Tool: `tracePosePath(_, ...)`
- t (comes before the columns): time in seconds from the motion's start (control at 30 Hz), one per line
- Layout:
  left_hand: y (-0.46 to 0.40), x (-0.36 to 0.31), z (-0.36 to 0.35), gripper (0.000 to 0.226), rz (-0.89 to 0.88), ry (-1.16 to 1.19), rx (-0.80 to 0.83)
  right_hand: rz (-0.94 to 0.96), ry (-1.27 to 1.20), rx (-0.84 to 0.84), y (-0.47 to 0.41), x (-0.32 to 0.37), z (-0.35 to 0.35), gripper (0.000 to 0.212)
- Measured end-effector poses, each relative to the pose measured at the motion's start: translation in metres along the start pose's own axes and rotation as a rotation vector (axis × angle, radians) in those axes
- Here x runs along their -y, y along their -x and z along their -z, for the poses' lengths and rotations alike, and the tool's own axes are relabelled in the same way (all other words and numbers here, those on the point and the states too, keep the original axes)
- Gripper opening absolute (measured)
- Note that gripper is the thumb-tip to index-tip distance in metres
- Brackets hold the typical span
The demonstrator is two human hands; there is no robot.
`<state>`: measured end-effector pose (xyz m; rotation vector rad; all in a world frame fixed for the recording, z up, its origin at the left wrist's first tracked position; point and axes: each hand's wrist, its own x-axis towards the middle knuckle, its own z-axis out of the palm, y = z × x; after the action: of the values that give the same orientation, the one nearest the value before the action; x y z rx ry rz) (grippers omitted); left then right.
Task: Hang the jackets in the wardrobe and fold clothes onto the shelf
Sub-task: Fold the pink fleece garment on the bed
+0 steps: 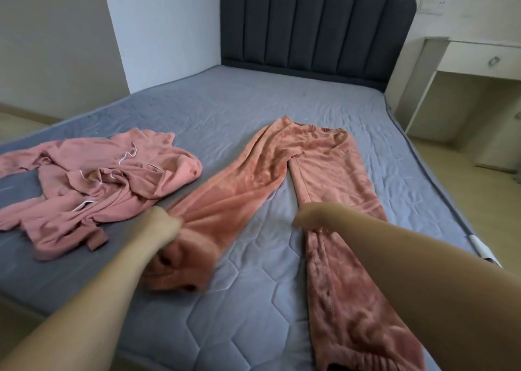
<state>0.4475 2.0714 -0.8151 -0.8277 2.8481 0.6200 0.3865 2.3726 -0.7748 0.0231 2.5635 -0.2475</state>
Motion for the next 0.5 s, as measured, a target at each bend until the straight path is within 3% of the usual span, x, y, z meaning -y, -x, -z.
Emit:
tracePosePath(0.03, -0.006, 0.011, 0.006, 0.044, 0.026, -0.146, -0.04, -0.005, 0.018, -0.015, -0.003, -0.001, 0.0, 0.017)
tracePosePath(0.1, -0.006, 0.021, 0.011, 0.054, 0.066, -0.398, 0.066, -0.008, 0.009, -0.037, -0.009, -0.004, -0.004, 0.011)
tracePosePath(0.2, -0.01, -0.001, -0.001, 0.069, -0.072, -0.238, 0.256, -0.026, -0.005, -0.139, -0.022, -0.011, -0.01, 0.05)
tracePosePath(0.27, -0.015, -0.021, -0.001, 0.055, -0.19, -0.163, 0.248, 0.006, -0.084, -0.15, -0.029, -0.016, -0.014, 0.047)
tracePosePath(0.37, -0.014, -0.055, 0.013, 0.045, -0.369, -0.109, 0.024, 0.032, -0.447, -0.134, -0.028, -0.034, -0.009, 0.007)
tracePosePath(0.4, 0.001, -0.073, 0.018, 0.04, -0.412, -0.05, -0.005, -0.002, -0.606, -0.147, -0.024, -0.046, -0.001, 0.008)
tracePosePath(0.5, 0.086, -0.144, 0.018, 0.036, -0.648, -0.028, 0.181, -0.085, -1.017, -0.134, -0.006, -0.097, 0.025, 0.01)
